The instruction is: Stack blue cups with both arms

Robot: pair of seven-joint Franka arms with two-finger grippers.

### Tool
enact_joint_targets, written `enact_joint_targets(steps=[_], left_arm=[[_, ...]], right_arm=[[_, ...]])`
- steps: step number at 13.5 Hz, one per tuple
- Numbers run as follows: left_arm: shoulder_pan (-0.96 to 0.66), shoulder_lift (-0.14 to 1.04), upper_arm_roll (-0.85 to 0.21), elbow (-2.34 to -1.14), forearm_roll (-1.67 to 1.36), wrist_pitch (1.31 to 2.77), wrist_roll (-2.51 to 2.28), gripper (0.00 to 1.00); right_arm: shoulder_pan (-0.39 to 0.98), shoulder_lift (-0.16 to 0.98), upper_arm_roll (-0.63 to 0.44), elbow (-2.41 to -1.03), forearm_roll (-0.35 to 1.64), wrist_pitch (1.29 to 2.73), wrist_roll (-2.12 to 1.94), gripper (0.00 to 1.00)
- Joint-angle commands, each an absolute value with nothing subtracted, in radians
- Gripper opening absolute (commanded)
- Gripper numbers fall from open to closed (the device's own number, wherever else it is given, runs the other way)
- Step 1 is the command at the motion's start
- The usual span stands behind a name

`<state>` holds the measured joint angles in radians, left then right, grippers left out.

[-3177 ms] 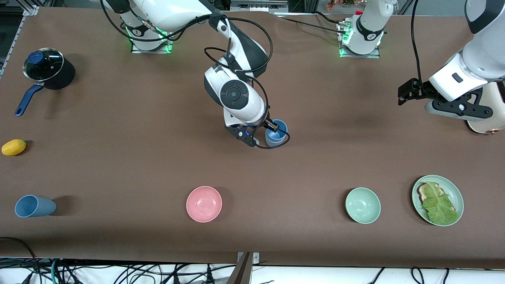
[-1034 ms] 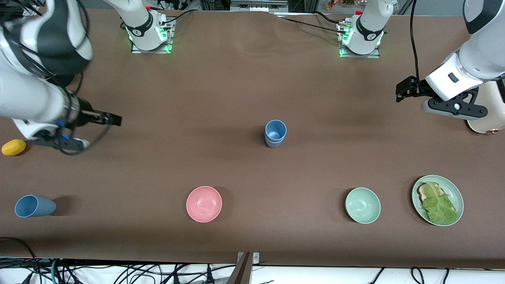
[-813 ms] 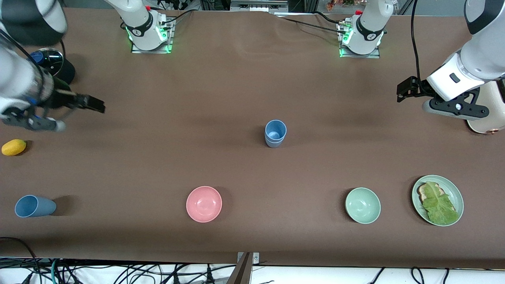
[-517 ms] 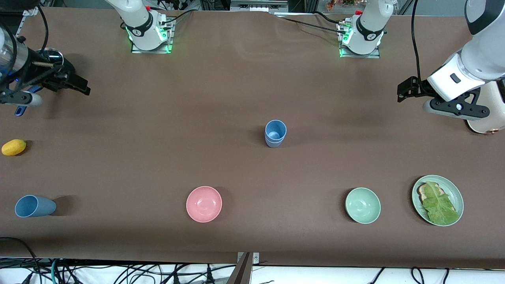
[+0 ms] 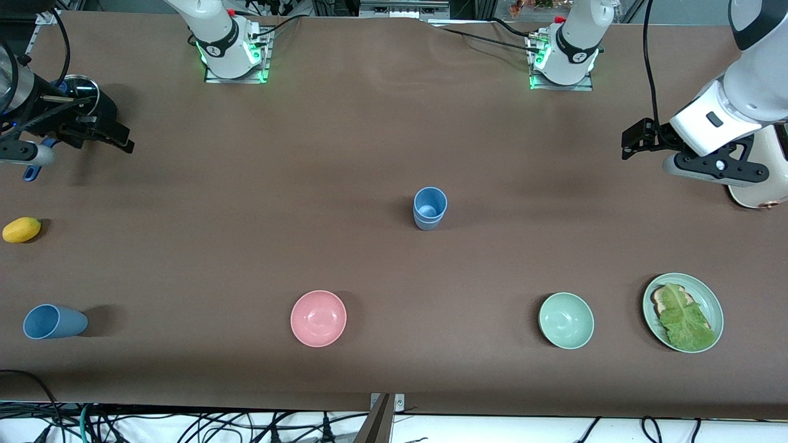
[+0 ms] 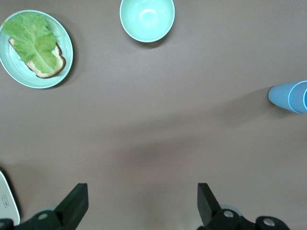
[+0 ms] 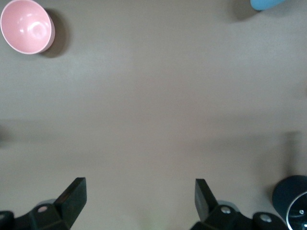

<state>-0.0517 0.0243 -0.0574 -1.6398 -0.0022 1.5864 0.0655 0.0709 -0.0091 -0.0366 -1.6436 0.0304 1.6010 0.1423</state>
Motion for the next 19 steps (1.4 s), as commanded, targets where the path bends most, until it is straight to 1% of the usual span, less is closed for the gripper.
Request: enact_joint_targets(steps=[1,6,19], left_arm=[[-0.06,0.067,-0.06,-1.565,-0.008,1.563,0.061,1.0],[-0.011,0.052,-0.055,-1.572,-0.02,1.56,0.049,1.0],[-0.012,0.051,-0.06,-1.571,-0.02,1.552,0.049,1.0]], right_arm=[[0.034,-0.014,-0.021,-1.66,0.018,1.623,0.124,1.0],[0.034,0.032,-0.023,-1.612,0.018,1.614,0.123,1.0],[0.034,0.034,-0.023,-1.612,0.018,1.612,0.124,1.0]])
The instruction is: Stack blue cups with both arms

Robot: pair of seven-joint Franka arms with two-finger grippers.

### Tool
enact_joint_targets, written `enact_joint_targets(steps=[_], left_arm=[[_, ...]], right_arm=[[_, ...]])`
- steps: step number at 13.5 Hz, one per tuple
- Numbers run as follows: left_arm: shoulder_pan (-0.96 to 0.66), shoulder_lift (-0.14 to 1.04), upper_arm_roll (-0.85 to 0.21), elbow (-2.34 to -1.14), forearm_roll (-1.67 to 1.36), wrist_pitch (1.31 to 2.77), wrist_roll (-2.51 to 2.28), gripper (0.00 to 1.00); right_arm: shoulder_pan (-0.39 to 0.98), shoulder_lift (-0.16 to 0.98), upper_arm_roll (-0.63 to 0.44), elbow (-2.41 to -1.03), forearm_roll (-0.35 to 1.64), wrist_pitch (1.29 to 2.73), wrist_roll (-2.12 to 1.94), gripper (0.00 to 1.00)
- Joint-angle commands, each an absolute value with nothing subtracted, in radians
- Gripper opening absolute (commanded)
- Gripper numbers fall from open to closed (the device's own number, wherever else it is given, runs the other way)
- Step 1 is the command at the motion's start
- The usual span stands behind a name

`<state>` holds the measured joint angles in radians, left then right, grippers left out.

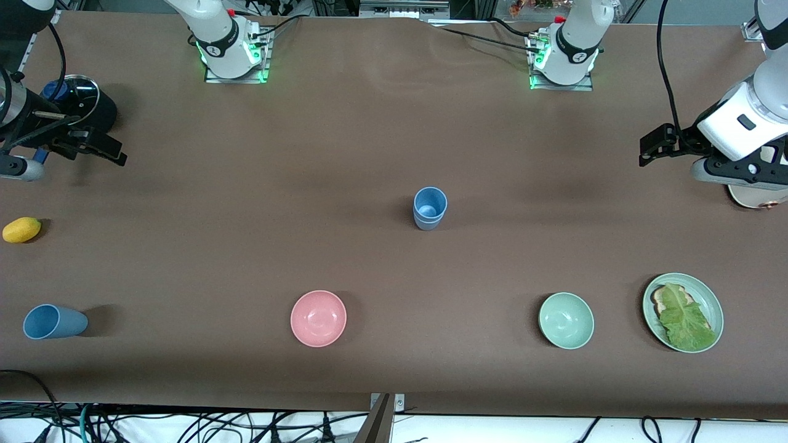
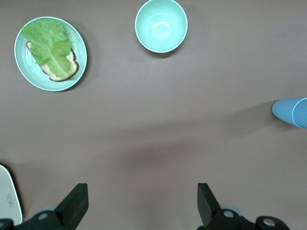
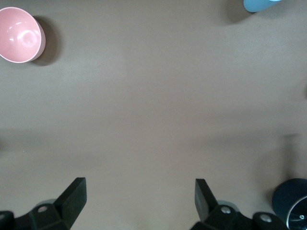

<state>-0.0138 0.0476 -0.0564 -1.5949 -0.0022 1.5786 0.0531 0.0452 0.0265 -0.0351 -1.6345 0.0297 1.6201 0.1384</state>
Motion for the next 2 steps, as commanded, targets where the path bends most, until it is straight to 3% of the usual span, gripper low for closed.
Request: enact_joint_targets(steps=[1,2], left_arm=[[-0.011,0.051,-0.06,-1.571,-0.02,1.551,0.049,1.0],[-0.011,0.051,-0.058,-1.571,-0.02,1.543,0.049,1.0]], right_arm=[[0.034,0.034,-0.023,-1.612,0.018,1.611,0.124,1.0],[0.034,0.034,-0.021,-1.612,0.017,1.611,0.126,1.0]])
